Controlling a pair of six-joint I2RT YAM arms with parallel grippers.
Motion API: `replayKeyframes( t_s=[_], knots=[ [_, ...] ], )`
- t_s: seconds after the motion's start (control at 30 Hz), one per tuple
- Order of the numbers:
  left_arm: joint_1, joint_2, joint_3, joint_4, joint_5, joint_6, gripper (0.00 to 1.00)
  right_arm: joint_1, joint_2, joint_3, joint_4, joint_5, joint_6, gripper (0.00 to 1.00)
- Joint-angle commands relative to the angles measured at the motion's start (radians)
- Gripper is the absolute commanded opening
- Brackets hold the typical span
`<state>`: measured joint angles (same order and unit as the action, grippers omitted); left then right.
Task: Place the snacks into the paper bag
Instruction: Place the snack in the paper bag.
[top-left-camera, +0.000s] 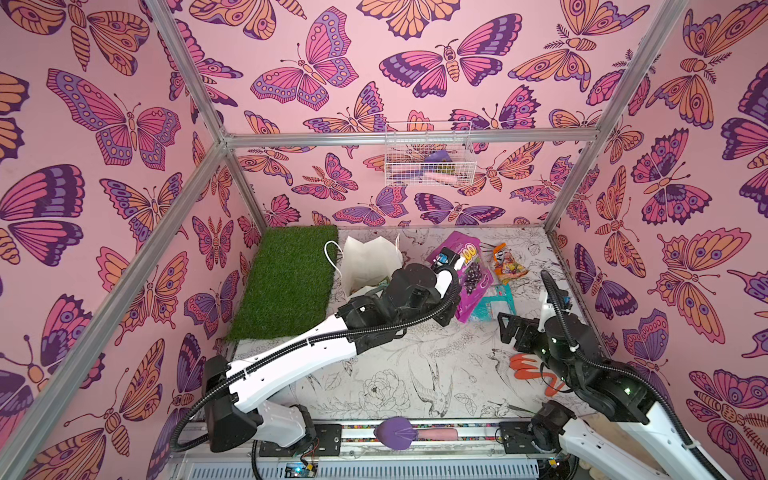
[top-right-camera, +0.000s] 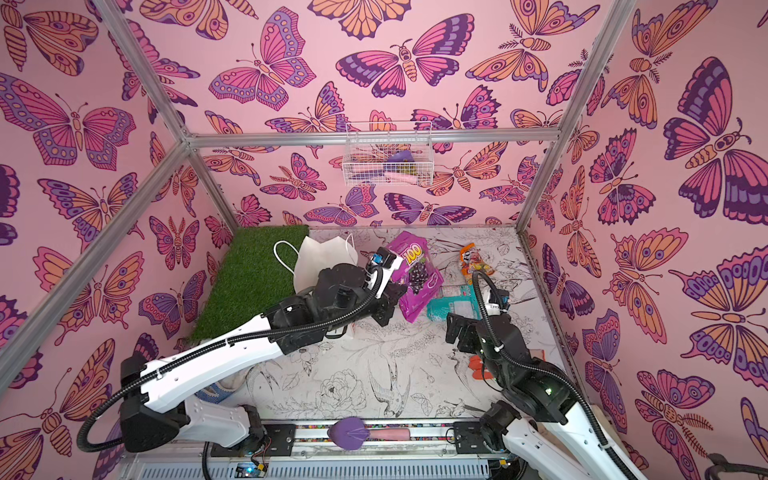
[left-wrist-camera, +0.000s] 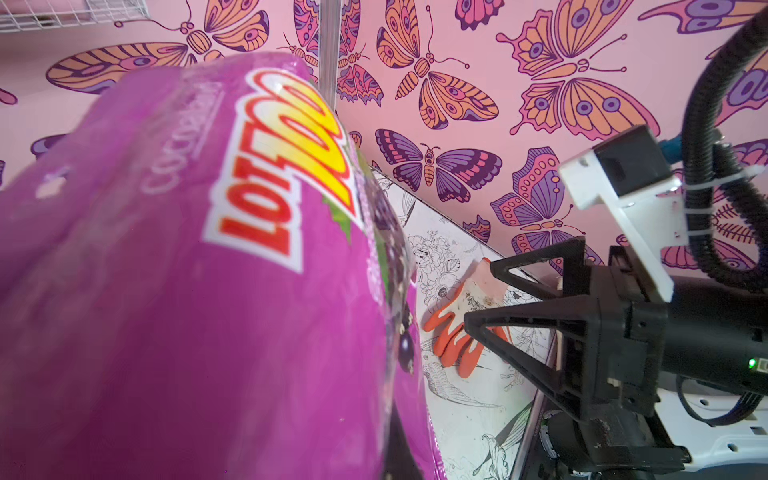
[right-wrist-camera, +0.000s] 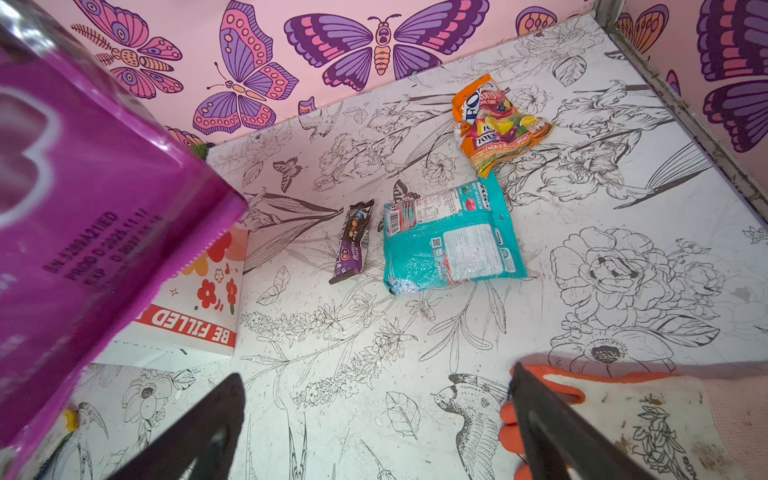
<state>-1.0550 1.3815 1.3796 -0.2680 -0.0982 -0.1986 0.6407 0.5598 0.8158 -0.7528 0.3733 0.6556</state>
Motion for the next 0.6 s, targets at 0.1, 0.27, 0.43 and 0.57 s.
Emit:
replayKeyframes(
  t_s=[0.1,0.27,0.43,0.57],
  knots=[
    [-0.002,-0.09,0.024,0.071,-0.069,0.056,0.0,-0.008,-0.002,-0.006,-0.002,-0.002,0.016,1.0],
    [-0.002,-0.147,0.011,0.068,-0.094,0.072,0.0,-0.007,0.0,-0.006,0.001,-0.005,0.018,1.0],
    [-0.003,-0.187,-0.002,0.063,-0.12,0.089,0.0,-0.008,0.007,-0.006,0.007,-0.011,0.018,1.0],
    [-0.003,-0.216,-0.009,0.058,-0.133,0.098,0.0,-0.007,0.018,-0.003,0.017,-0.02,0.02,1.0]
  ],
)
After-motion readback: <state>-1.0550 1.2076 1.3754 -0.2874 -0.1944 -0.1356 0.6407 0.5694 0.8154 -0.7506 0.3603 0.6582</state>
